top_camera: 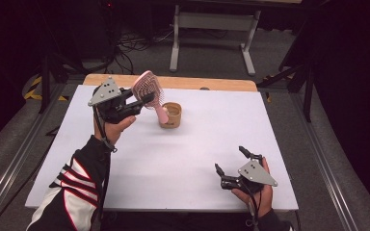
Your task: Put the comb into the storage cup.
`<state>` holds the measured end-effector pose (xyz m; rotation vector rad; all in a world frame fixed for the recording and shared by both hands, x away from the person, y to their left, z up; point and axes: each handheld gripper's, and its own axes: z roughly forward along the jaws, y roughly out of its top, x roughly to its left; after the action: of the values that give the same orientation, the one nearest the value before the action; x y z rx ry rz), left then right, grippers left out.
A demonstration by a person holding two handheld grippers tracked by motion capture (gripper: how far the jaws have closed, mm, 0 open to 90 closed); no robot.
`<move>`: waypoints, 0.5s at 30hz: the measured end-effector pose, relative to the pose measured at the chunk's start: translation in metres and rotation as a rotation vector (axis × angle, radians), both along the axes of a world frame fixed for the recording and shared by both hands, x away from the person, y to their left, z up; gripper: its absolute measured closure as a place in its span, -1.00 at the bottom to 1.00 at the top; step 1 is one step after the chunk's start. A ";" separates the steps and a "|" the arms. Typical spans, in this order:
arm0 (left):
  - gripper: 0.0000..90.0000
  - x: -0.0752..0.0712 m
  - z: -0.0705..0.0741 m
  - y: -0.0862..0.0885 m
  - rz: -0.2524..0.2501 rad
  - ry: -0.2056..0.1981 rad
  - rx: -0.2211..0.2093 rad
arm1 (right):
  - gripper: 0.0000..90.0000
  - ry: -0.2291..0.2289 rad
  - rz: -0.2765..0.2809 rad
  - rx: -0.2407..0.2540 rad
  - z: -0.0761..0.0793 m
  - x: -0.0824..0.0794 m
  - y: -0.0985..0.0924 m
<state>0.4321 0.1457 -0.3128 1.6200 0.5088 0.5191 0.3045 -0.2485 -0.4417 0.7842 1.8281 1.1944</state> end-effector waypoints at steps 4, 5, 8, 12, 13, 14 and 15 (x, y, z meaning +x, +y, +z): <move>0.42 0.003 0.002 -0.001 -0.003 0.001 -0.008 | -0.86 -0.004 -0.004 0.006 0.000 0.000 -0.001; 0.42 0.004 0.003 -0.001 0.002 0.001 -0.007 | -0.87 0.000 -0.004 0.004 0.000 0.000 -0.001; 0.42 0.007 0.006 -0.004 0.004 -0.007 -0.007 | -0.87 -0.004 -0.002 0.005 0.000 0.000 -0.001; 0.42 0.011 0.009 -0.006 0.007 -0.005 -0.002 | -0.86 -0.015 -0.003 0.005 0.001 -0.001 0.000; 0.42 0.013 0.011 -0.008 0.007 -0.004 -0.003 | -0.87 -0.013 -0.003 0.003 0.001 -0.001 0.000; 0.42 0.015 0.013 -0.009 0.004 -0.002 0.000 | -0.87 -0.009 -0.001 -0.001 0.000 0.000 0.000; 0.42 0.017 0.015 -0.011 0.007 -0.010 0.004 | -0.87 -0.008 -0.001 0.000 0.000 0.000 0.000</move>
<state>0.4493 0.1344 -0.2974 1.6193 0.5061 0.5341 0.3043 -0.2485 -0.4414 0.7789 1.8213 1.1948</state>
